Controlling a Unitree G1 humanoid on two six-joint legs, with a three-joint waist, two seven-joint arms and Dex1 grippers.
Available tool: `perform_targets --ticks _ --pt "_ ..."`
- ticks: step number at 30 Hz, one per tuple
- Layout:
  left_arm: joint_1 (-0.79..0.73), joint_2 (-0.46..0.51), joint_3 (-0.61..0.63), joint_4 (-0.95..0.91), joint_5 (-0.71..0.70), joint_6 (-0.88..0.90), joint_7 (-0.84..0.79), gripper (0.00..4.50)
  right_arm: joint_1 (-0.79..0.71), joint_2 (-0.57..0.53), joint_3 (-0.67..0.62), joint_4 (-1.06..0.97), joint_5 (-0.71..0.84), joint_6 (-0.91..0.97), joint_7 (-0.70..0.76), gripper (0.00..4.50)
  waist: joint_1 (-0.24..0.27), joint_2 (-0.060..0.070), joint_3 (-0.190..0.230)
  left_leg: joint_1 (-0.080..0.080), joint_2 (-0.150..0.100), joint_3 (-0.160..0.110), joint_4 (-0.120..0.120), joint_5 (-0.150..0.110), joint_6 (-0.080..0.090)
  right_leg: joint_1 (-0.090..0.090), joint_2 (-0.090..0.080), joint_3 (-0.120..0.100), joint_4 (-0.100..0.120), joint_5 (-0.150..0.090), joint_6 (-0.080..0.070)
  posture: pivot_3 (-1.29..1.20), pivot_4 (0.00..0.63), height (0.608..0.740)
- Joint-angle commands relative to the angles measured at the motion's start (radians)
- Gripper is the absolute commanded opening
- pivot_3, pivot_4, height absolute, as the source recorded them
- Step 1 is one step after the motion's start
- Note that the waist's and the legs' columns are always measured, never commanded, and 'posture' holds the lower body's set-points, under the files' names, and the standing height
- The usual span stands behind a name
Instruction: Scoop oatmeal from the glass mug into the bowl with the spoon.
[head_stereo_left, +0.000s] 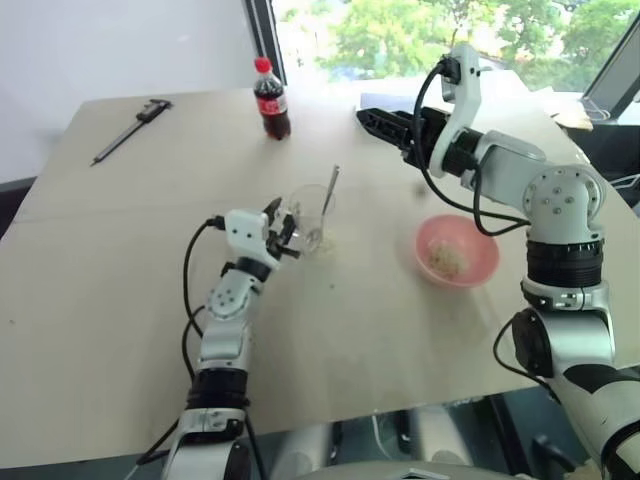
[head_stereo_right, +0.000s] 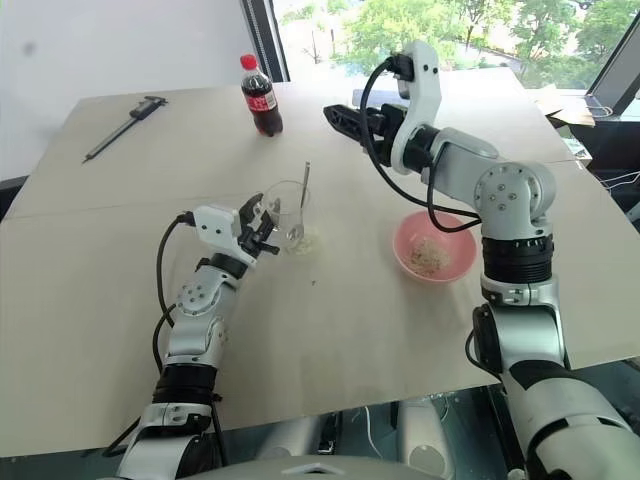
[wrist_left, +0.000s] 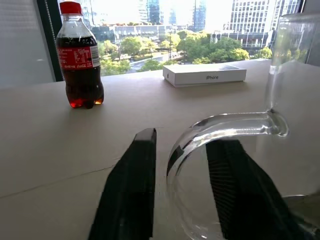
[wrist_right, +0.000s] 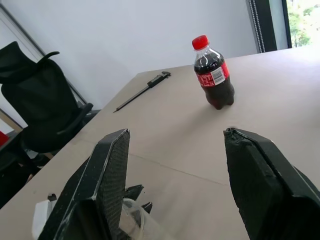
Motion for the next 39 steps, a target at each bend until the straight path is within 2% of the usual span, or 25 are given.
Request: perform_targets --ticks 1,16,24,29,31,32,33,36,39 --pt "0.006 0.004 0.008 -0.012 -0.013 -0.024 -0.002 2.44 -0.009 0.005 -0.033 -0.045 -0.003 -0.003 0.019 3.04 0.0 0.0 0.0 0.0 0.0 0.0 0.0 0.0 0.0 0.0 0.0 0.0 0.0 0.0 0.0 0.0 0.15 0.74" --pt "0.2 0.1 0.011 -0.333 -0.055 0.133 -0.034 2.44 0.088 -0.047 -0.095 -0.094 -0.027 -0.026 0.09 3.04 -0.001 0.001 0.0 0.0 0.0 -0.001 -0.001 0.0 0.0 0.0 0.0 0.0 -0.001 0.0 0.0 0.0 0.15 0.74" --pt "0.473 0.192 0.111 -0.72 -0.234 0.382 -0.057 2.44 0.363 -0.243 -0.221 -0.143 -0.091 -0.158 0.278 3.04 0.002 0.001 0.001 -0.002 0.0 0.0 -0.001 -0.001 0.001 0.0 -0.001 0.0 -0.005 0.0 0.0 0.0 0.15 0.74" --pt "0.63 0.257 0.216 -0.773 -0.296 0.42 -0.108 2.44 0.504 -0.338 -0.263 -0.102 -0.178 -0.327 0.458 3.04 0.0 0.002 0.001 0.002 0.003 0.001 -0.003 -0.003 0.005 0.002 0.001 0.0 -0.004 0.0 0.0 0.0 0.15 0.74" --pt "0.681 0.265 0.246 -0.772 -0.32 0.42 -0.136 2.44 0.592 -0.391 -0.248 -0.081 -0.233 -0.404 0.574 3.04 0.001 0.002 0.001 0.003 0.003 0.001 -0.003 -0.003 0.005 0.004 0.002 -0.001 -0.004 -0.001 0.0 0.0 0.15 0.74" --pt "0.705 0.268 0.254 -0.767 -0.319 0.415 -0.146 2.99 0.649 -0.418 -0.241 -0.062 -0.272 -0.47 0.645 3.28 0.003 0.001 0.001 0.003 0.003 0.001 -0.003 -0.003 0.005 0.004 0.002 -0.001 -0.004 -0.001 0.0 0.0 0.15 0.74" --pt "0.726 0.266 0.258 -0.763 -0.316 0.406 -0.156 3.26 0.701 -0.434 -0.242 -0.039 -0.306 -0.54 0.705 3.55 0.006 0.001 0.001 0.003 0.003 0.002 -0.003 -0.003 0.005 0.005 0.002 -0.001 -0.004 -0.001 0.0 0.0 0.15 0.74" --pt "0.779 0.253 0.255 -0.765 -0.308 0.392 -0.171 4.45 0.801 -0.441 -0.294 0.025 -0.331 -0.64 0.77 4.49 0.005 0.001 0.001 0.003 0.003 0.003 -0.003 -0.003 0.005 0.006 0.001 0.0 -0.006 -0.001 0.0 0.0 0.15 0.74" --pt "0.828 0.235 0.245 -0.756 -0.276 0.367 -0.174 4.45 0.938 -0.472 -0.302 0.072 -0.397 -0.766 0.876 4.49 0.005 0.001 0.001 0.004 0.003 0.003 -0.003 -0.003 0.005 0.006 0.001 0.001 -0.006 -0.001 0.0 0.0 0.15 0.74"
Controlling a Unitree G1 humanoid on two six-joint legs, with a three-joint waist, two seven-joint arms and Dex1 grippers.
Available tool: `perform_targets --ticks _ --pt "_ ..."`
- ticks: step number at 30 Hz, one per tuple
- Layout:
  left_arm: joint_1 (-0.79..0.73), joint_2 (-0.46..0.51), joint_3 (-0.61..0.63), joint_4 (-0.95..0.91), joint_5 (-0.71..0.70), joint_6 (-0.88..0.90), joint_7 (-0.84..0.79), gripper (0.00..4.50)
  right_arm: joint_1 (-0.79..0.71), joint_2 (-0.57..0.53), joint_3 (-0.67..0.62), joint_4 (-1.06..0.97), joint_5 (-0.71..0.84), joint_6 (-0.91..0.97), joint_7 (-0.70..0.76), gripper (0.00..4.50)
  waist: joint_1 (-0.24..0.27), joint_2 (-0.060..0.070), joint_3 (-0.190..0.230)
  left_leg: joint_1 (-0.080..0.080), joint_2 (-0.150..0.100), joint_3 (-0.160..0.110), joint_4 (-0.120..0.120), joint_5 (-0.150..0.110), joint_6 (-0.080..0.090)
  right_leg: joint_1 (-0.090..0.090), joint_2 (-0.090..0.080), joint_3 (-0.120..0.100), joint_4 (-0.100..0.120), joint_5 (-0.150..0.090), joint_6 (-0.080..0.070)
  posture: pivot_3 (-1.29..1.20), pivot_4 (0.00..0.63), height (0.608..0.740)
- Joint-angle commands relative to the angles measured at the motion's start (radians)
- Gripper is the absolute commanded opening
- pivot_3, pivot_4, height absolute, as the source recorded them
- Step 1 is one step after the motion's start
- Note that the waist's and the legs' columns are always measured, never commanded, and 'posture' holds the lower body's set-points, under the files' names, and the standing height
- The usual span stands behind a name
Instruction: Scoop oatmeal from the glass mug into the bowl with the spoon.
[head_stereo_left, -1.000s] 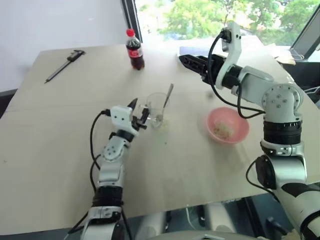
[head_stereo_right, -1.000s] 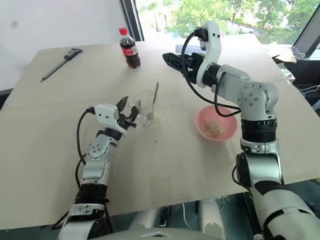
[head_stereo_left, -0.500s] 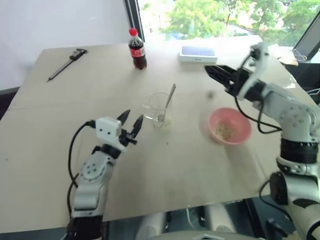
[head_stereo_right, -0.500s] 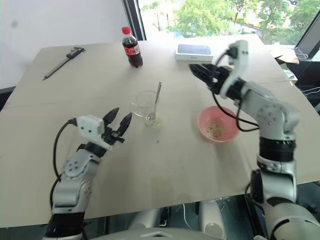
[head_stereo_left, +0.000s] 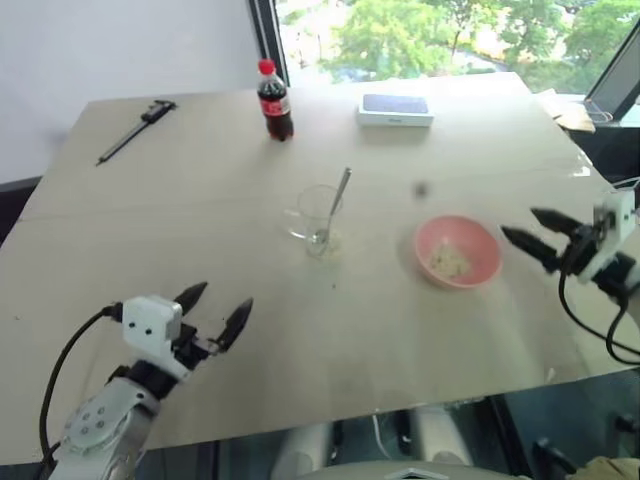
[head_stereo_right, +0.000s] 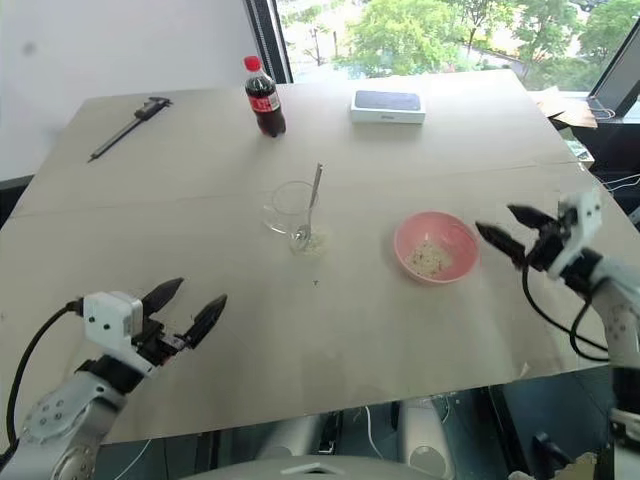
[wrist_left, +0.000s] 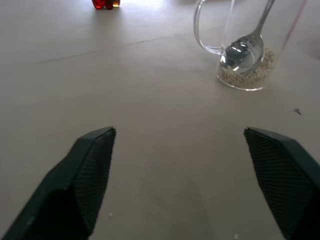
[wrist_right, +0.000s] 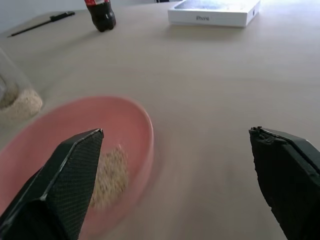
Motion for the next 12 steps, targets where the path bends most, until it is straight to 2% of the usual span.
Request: perform_targets --ticks 1,6,9,12 --pt "0.05 -0.018 0.002 -0.016 0.032 -0.053 -0.008 4.45 0.11 -0.046 -0.046 0.031 -0.058 -0.143 0.126 4.49 0.0 0.0 0.0 0.0 0.0 0.0 0.0 0.0 0.0 0.0 0.0 0.0 0.0 0.0 0.0 0.0 0.15 0.74" --pt "0.121 -0.044 -0.009 0.003 0.066 -0.099 -0.025 4.45 0.243 -0.057 -0.043 0.026 -0.062 -0.195 0.243 4.49 -0.005 0.0 0.0 0.001 0.001 0.001 0.0 0.0 0.0 0.001 0.0 0.001 0.0 0.0 0.0 0.0 0.15 0.74" --pt "0.147 -0.057 -0.02 0.01 0.09 -0.125 -0.026 4.45 0.27 -0.04 -0.038 0.024 -0.058 -0.202 0.254 4.49 -0.005 0.0 0.0 0.004 0.001 0.002 0.0 0.0 0.0 0.003 0.001 0.002 0.0 -0.003 -0.003 0.0 0.15 0.74" --pt "0.15 -0.067 -0.019 0.012 0.104 -0.137 -0.016 4.45 0.288 -0.026 -0.017 0.008 -0.058 -0.201 0.273 4.49 -0.003 -0.001 0.0 0.006 0.001 0.002 0.0 0.0 0.001 0.005 0.001 0.002 0.0 -0.005 0.001 0.0 0.15 0.74"
